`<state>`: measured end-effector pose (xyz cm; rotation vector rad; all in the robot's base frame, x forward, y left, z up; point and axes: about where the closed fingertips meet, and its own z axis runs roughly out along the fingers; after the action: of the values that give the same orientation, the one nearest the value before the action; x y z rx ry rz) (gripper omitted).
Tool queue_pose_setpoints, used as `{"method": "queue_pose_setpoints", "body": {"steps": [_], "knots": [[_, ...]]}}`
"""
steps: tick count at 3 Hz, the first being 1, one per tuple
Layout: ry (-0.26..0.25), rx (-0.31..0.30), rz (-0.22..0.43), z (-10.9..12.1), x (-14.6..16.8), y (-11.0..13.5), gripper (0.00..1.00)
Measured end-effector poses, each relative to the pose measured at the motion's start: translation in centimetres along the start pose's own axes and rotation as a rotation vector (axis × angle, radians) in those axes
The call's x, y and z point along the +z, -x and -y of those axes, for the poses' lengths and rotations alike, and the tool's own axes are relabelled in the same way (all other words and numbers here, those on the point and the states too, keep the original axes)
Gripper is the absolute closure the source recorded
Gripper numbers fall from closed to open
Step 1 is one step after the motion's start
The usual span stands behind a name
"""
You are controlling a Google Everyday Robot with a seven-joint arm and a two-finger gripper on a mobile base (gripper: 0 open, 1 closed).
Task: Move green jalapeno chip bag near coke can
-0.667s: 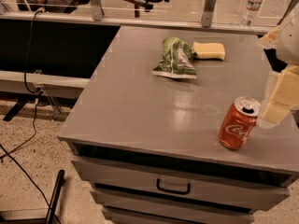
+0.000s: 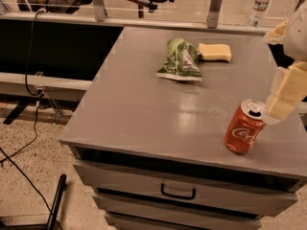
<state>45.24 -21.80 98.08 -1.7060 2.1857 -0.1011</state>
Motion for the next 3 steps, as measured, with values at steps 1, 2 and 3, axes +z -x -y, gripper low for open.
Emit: {"method": "queue_pose_setpoints", "body": {"steps": [1,2,3], "knots": [[-0.043,-0.019,0.097,3.9,0.6,0.4,0.00],[-0.096,-0.046,0.308,10.7,0.8,2.4,0.00],[-0.084,-0.024,0.460,13.9,2.2,5.1,0.00]]}}
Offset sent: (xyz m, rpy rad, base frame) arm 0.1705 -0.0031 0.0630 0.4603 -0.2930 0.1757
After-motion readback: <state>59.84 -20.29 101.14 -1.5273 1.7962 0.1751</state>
